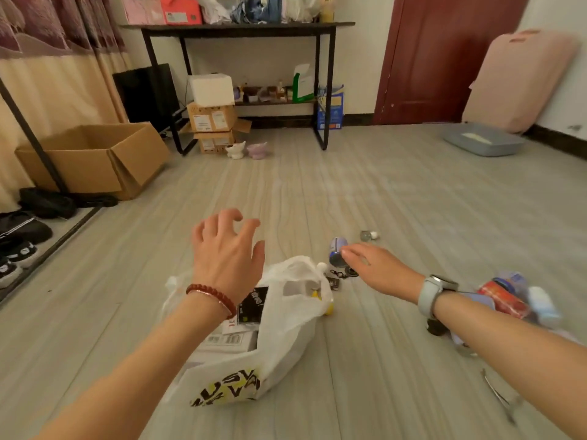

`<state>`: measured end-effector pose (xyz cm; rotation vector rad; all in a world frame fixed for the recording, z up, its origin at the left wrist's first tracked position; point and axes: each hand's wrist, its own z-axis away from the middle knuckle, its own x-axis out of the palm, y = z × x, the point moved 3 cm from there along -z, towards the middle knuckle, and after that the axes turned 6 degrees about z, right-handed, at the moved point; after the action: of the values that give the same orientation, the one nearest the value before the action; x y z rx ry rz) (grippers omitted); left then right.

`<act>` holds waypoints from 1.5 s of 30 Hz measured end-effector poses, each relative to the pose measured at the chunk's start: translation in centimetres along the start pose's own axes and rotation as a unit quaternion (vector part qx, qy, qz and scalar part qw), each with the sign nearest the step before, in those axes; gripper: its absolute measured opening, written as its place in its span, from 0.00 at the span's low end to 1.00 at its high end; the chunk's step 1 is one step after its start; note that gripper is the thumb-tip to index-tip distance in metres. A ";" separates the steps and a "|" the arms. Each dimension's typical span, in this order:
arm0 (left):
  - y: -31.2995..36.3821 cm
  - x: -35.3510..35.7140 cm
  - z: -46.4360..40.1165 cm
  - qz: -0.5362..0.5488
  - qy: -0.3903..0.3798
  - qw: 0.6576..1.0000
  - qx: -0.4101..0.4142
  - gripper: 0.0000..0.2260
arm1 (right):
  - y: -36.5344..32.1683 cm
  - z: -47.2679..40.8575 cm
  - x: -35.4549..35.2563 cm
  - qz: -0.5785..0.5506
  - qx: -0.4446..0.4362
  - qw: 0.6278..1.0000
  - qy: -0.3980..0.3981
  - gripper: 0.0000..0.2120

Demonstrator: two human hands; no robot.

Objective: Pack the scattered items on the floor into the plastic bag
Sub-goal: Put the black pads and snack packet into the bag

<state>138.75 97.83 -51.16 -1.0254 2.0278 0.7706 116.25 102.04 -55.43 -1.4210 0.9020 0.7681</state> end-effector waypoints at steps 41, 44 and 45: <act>43.6 37.9 20.1 0.273 -0.442 0.853 0.037 0.05 | 43.9 40.7 3.8 -0.001 0.633 0.724 0.274 0.21; 41.7 37.5 19.6 0.205 -0.493 0.836 0.124 0.19 | 41.6 36.4 3.7 -0.068 0.574 0.756 0.308 0.19; 41.1 37.4 19.8 0.161 -0.507 0.834 0.145 0.26 | 40.9 35.1 4.0 -0.085 0.564 0.760 0.311 0.19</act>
<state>94.90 118.23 -84.97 -0.0020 1.2881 0.8790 84.45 137.81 -80.58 -0.5826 1.3709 -0.4644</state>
